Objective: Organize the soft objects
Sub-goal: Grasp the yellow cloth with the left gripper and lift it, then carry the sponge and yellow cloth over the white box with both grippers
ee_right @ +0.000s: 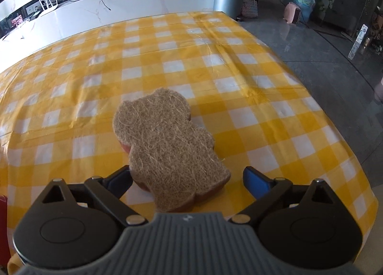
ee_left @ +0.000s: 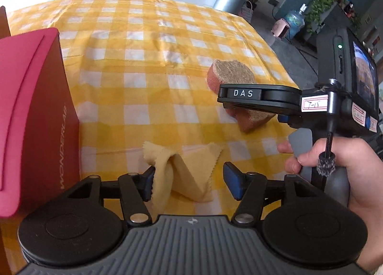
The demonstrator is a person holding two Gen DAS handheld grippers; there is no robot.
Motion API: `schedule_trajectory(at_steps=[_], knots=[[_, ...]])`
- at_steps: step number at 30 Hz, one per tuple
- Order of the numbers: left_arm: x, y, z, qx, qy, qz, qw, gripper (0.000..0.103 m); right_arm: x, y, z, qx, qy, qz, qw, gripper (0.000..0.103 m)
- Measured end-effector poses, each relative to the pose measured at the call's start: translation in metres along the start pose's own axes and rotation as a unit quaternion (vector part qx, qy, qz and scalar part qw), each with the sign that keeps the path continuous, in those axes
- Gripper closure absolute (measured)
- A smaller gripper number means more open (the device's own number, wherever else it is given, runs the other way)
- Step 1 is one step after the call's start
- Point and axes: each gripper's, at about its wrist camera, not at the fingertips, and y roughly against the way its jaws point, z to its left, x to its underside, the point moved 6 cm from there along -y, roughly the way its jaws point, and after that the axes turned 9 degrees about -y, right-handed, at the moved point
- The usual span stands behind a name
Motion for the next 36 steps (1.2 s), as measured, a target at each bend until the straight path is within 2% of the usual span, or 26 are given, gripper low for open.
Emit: schedule_trajectory(at_steps=[2, 4, 7, 13, 15, 16, 17, 21, 23, 27, 31, 36], knots=[[0.001, -0.008, -0.002, -0.008, -0.008, 0.013, 0.9999, 0.027, -0.002, -0.004, -0.003, 0.000, -0.004, 0.007, 1.000, 0.007], [0.003, -0.013, -0.006, -0.019, -0.021, 0.019, 0.9994, 0.027, -0.001, -0.008, -0.007, 0.004, -0.013, 0.014, 1.000, 0.007], [0.004, -0.016, -0.013, -0.038, -0.035, 0.012, 0.9986, 0.025, -0.001, -0.011, -0.008, 0.015, -0.015, 0.021, 1.000, 0.007], [0.010, -0.023, -0.028, -0.067, -0.104, 0.022, 0.9921, 0.026, -0.001, -0.009, 0.002, 0.033, 0.052, 0.003, 0.998, 0.008], [0.013, -0.025, -0.033, -0.082, -0.140, 0.012, 0.9866, 0.037, 0.000, -0.007, 0.004, 0.021, 0.064, -0.006, 0.998, 0.020], [0.015, -0.025, -0.035, -0.107, -0.163, 0.002, 0.9808, 0.059, 0.000, -0.006, 0.004, 0.015, 0.062, -0.007, 0.998, 0.022], [0.017, -0.025, -0.037, -0.115, -0.180, -0.008, 0.9769, 0.070, -0.001, -0.006, 0.005, 0.017, 0.063, -0.007, 0.998, 0.023], [0.017, -0.023, -0.038, -0.111, -0.180, -0.008, 0.9774, 0.080, 0.001, -0.003, 0.009, 0.023, 0.092, -0.011, 0.995, 0.026], [0.015, -0.022, -0.035, -0.115, -0.172, -0.005, 0.9785, 0.094, 0.003, -0.001, 0.009, 0.023, 0.101, -0.011, 0.995, 0.026], [0.017, -0.012, -0.030, -0.086, -0.145, -0.003, 0.9856, 0.095, -0.001, 0.007, -0.001, 0.016, 0.079, -0.028, 0.996, 0.026], [0.020, 0.001, -0.030, -0.105, -0.144, -0.029, 0.9835, 0.095, -0.019, 0.026, -0.026, -0.001, -0.017, -0.070, 0.997, 0.026], [0.016, 0.023, -0.036, -0.107, -0.150, -0.057, 0.9811, 0.095, -0.028, 0.048, -0.037, -0.026, -0.052, -0.101, 0.993, 0.026]])
